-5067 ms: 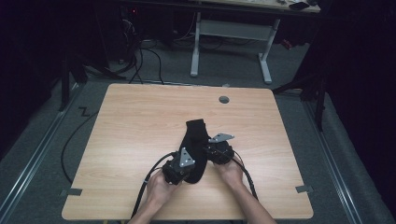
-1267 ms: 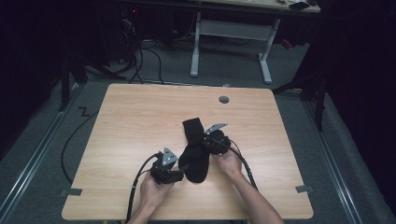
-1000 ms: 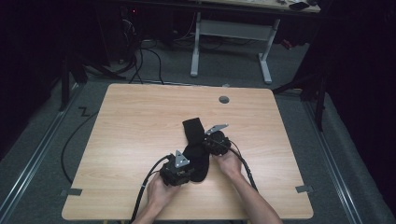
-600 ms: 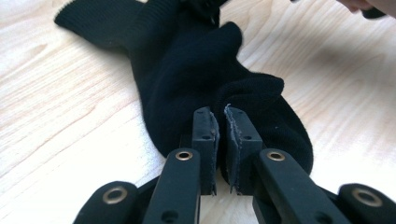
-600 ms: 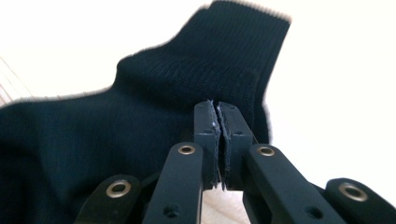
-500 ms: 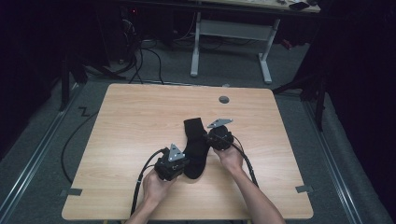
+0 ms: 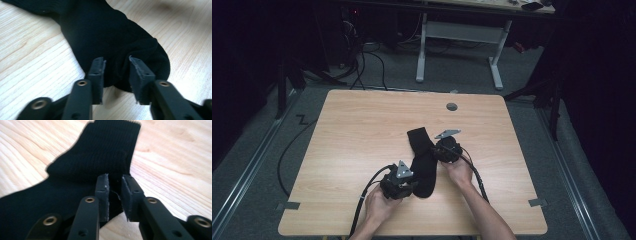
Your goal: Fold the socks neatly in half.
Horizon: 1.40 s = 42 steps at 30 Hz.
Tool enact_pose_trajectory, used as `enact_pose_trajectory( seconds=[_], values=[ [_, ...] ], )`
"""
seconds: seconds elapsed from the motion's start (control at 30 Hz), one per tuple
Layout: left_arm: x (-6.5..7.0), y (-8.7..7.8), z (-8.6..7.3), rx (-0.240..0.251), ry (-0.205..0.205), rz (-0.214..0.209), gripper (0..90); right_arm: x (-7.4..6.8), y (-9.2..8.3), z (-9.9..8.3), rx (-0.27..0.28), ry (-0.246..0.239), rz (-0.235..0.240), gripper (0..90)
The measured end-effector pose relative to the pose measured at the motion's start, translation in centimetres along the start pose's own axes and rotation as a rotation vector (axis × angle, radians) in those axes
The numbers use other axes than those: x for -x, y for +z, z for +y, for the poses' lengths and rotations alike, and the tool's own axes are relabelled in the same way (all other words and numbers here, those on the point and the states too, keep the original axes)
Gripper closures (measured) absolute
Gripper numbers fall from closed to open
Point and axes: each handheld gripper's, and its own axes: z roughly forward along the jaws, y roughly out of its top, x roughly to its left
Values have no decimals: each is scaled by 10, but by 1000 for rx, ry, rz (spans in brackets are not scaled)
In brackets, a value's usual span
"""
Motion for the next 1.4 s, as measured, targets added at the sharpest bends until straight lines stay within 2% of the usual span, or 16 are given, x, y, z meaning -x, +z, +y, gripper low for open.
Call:
enact_pose_trajectory(
  seconds=[0.1, 0.13, 0.17, 0.3, 0.33, 0.37, 0.47, 0.53, 0.63, 0.73, 0.83, 0.97, 1.0, 1.07, 1.17, 1.4],
  values=[
    [0, -2, -3, 15, -11, 20, 556, -3, -18, -6, 60, 9, 21, 727],
    [0, -2, -3, 15, -11, 20, 535, -3, -18, -6, 60, 9, 21, 727],
    [1, -3, -4, 28, -16, 36, 514, -11, -30, -13, 82, -11, 48, 715],
    [1, 3, -5, 26, -24, 63, 456, -30, -41, -31, 78, -62, 98, 702],
    [1, 3, -5, 26, -24, 63, 450, -30, -41, -31, 78, -62, 98, 702],
    [-1, 6, -4, 28, -37, 71, 447, -37, -40, -38, 71, -64, 116, 700],
    [-7, 11, 0, 33, -52, 92, 446, -43, -27, -42, 33, -69, 118, 707],
    [-10, 12, 2, 46, -72, 102, 442, -43, -15, -42, 9, -65, 113, 748],
    [-14, 11, 1, 45, -97, 108, 431, -41, -7, -37, 10, -60, 113, 832],
    [-14, 8, -1, 45, -88, 122, 418, -44, -5, -34, 12, -91, 106, 862],
    [-13, 6, -5, 48, -98, 126, 406, -43, -6, -33, 18, -85, 99, 853],
    [-13, 7, -8, 37, -97, 132, 395, -39, -20, -34, 71, -46, 80, 691],
    [-14, 6, -11, 26, -99, 137, 391, -38, -24, -36, 84, -36, 81, 680],
    [-16, 4, -13, 30, -109, 134, 388, -37, -32, -40, 102, -21, 104, 669],
    [-15, 2, -14, 54, -126, 119, 380, -42, -38, -45, 100, -34, 118, 671],
    [-5, 11, -11, 38, -107, 105, 356, -52, -26, -47, 52, -63, 131, 714]
  ],
)
